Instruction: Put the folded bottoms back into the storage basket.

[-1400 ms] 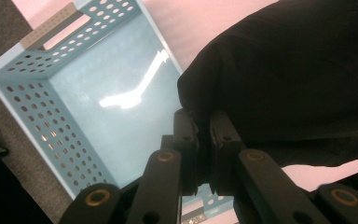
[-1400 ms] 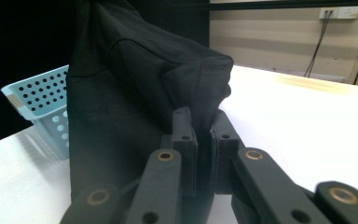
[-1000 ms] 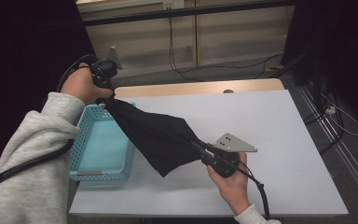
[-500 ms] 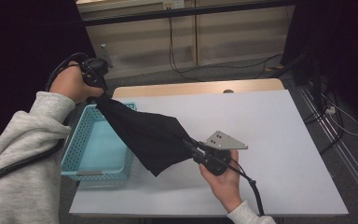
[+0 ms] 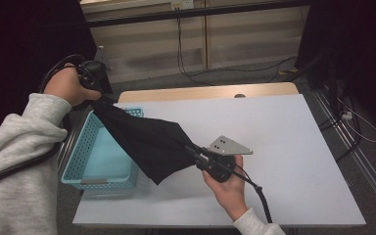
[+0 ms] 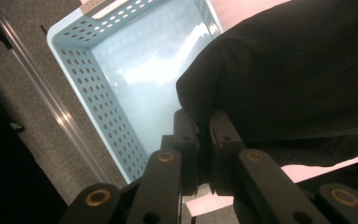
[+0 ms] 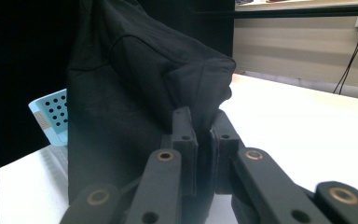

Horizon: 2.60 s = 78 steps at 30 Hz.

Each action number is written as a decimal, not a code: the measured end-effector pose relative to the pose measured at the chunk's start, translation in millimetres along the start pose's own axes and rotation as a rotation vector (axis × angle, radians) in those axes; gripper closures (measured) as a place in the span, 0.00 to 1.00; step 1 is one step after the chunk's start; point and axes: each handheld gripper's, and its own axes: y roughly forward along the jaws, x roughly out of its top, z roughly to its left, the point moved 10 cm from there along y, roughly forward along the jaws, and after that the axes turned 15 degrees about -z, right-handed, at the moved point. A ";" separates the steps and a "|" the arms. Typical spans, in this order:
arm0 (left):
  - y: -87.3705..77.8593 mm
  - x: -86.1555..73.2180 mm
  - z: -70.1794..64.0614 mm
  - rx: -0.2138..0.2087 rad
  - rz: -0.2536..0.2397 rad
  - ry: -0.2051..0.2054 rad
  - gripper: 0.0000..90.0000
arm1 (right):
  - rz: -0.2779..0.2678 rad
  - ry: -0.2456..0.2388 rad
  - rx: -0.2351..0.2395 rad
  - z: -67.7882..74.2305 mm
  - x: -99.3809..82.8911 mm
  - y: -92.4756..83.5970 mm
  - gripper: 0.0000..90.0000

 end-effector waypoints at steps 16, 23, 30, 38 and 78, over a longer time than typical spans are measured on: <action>-15.2 -4.3 18.1 0.026 -0.020 -0.025 0.93 | -0.015 0.015 0.039 13.8 3.4 17.5 0.93; -26.7 -4.1 27.5 0.046 -0.032 -0.043 0.93 | -0.019 0.024 0.061 22.9 5.0 25.9 0.93; -32.1 -3.8 38.1 0.068 -0.038 -0.053 0.93 | -0.030 0.022 0.077 35.9 7.0 34.2 0.93; -38.7 -1.7 50.1 0.091 -0.040 -0.065 0.93 | -0.032 0.020 0.102 54.9 3.3 43.4 0.93; -5.3 -1.0 89.8 0.126 -0.002 -0.096 0.93 | 0.019 0.011 0.160 96.9 -13.6 77.4 0.93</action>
